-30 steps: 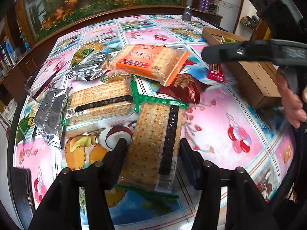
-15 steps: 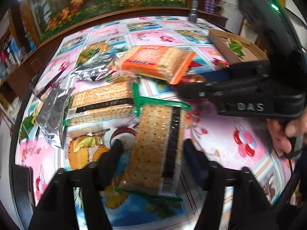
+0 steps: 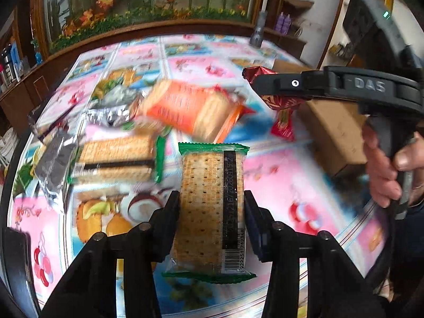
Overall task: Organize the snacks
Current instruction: 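Lift the cracker pack with left tool while right tool grasps a red-brown candy, then carry the cracker pack in left tool while right tool carries the candy to tray, then lower the cracker pack into the tray while right tool releases the candy there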
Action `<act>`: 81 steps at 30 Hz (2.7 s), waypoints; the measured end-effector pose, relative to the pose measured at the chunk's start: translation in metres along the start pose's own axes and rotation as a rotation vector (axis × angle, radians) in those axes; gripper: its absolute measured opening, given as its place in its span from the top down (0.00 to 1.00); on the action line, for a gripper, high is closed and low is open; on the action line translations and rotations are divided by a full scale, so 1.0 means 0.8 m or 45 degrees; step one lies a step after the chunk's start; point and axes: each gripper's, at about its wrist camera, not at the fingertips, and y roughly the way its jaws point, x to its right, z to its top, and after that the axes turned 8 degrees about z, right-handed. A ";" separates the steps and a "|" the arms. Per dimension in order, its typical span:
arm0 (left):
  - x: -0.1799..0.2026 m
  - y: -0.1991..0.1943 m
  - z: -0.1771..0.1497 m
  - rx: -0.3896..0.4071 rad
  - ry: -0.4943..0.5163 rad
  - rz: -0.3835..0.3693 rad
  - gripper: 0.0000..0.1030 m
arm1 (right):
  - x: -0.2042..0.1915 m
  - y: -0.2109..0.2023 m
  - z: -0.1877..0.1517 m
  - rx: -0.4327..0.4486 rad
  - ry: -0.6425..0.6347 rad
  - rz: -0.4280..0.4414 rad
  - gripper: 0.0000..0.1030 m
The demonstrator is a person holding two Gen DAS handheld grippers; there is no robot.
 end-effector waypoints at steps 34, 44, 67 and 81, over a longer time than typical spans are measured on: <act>0.200 0.052 0.141 0.081 0.137 -0.353 0.56 | 0.195 -0.190 0.009 0.568 0.717 -0.225 0.66; 0.239 0.111 0.129 0.000 0.194 -0.340 0.56 | 0.247 -0.209 -0.011 0.524 0.917 -0.465 0.66; 0.243 0.102 0.111 0.084 0.240 -0.284 0.56 | 0.247 -0.168 -0.019 0.387 0.904 -0.513 0.66; 0.240 0.104 0.114 0.078 0.229 -0.295 0.56 | 0.246 -0.163 -0.017 0.361 0.903 -0.528 0.64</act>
